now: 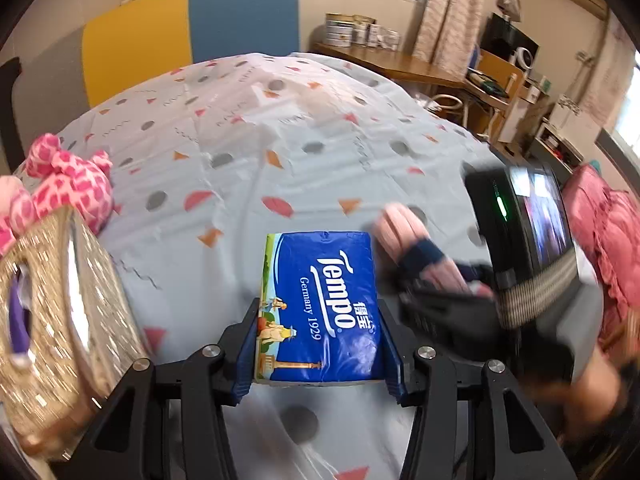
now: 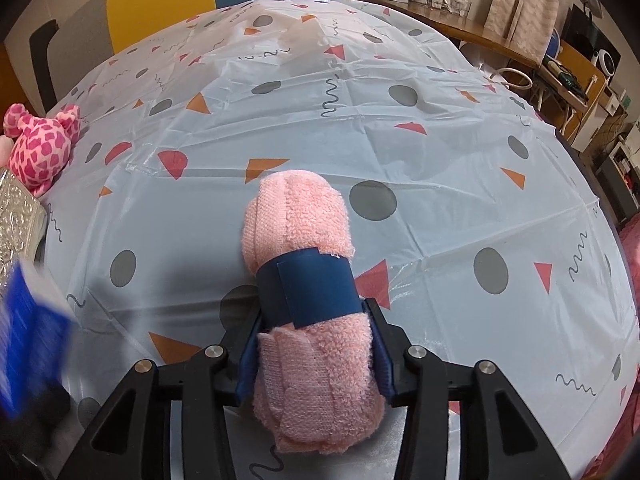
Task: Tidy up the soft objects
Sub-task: 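Carry the tissue pack with the left tool into the gold tray and release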
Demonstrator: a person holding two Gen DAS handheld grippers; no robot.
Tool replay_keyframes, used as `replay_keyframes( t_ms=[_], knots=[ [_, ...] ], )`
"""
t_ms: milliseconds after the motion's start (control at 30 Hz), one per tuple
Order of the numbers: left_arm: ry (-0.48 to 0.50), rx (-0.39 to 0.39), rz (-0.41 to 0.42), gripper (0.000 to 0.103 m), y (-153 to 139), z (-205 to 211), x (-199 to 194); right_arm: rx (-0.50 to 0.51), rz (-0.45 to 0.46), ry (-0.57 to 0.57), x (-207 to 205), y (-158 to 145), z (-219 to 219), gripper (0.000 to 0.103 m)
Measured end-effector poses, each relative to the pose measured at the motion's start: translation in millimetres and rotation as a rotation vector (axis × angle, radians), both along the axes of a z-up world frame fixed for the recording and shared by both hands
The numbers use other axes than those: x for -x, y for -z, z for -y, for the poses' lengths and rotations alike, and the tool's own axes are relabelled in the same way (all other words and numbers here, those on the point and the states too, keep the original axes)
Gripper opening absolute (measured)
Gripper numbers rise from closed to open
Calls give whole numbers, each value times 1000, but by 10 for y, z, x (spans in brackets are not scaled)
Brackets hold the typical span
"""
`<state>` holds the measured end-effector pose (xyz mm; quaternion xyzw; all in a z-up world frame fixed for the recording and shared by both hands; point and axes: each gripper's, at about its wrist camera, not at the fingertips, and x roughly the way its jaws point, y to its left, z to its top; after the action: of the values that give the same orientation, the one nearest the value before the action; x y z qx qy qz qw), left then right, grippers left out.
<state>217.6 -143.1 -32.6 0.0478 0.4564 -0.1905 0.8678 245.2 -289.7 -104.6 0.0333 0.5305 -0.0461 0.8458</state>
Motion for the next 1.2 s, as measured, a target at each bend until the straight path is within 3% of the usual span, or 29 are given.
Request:
replay_keyframes(
  t_ms=[267, 600, 900, 1200],
  knots=[
    [-156, 2, 24, 52, -363, -515, -605, 13, -3, -6, 14, -7, -19, 47],
    [-431, -29, 92, 52, -761, -1938, -925, 34, -4, -16, 8, -13, -41, 47],
    [-585, -37, 83, 52, -668, -3016, -501, 57, 5, -27, 26, -10, -66, 47],
    [-617, 14, 73, 52, -479, -3278, 148, 84, 16, -44, 44, -14, -100, 46]
  ],
)
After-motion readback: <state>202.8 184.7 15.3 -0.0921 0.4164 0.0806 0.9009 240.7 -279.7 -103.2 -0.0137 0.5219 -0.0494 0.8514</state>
